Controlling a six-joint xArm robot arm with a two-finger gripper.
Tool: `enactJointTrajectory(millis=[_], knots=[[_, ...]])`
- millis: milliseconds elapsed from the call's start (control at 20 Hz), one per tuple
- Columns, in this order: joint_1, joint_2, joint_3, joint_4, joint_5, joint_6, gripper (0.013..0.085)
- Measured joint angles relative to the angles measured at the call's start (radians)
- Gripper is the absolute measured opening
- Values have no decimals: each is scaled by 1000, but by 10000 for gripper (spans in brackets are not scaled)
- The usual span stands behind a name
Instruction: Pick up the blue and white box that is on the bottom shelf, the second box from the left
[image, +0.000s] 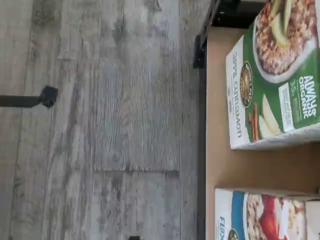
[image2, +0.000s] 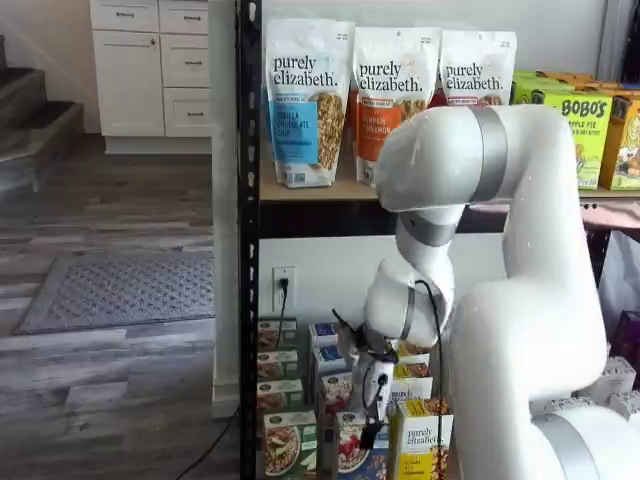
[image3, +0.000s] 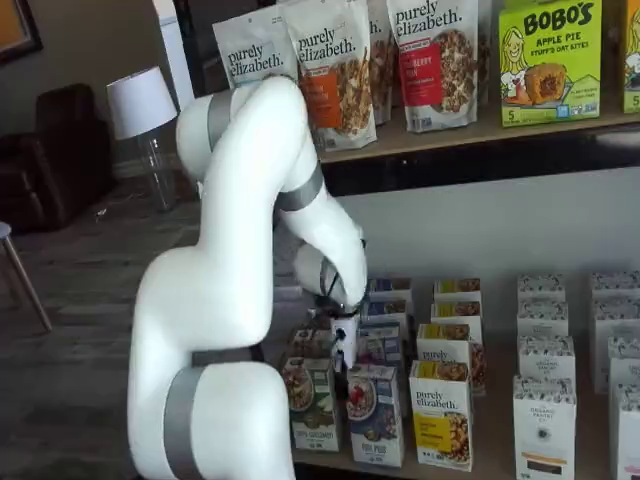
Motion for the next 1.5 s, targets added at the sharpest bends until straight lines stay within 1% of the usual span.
enactJointTrajectory(millis=[200, 350, 450, 700, 800, 950, 1250, 1500], knots=[[17, -1, -3, -15, 13, 31, 850], [33, -2, 1, -7, 2, 38, 850], [42, -3, 10, 29, -28, 12, 850], [67, -3, 36, 162, -137, -93, 850], [70, -1, 39, 191, -160, -119, 850], [65, 2, 39, 206, -176, -139, 850], [45, 13, 23, 260, -178, -209, 850], [28, 42, -5, 260, -182, -227, 850]])
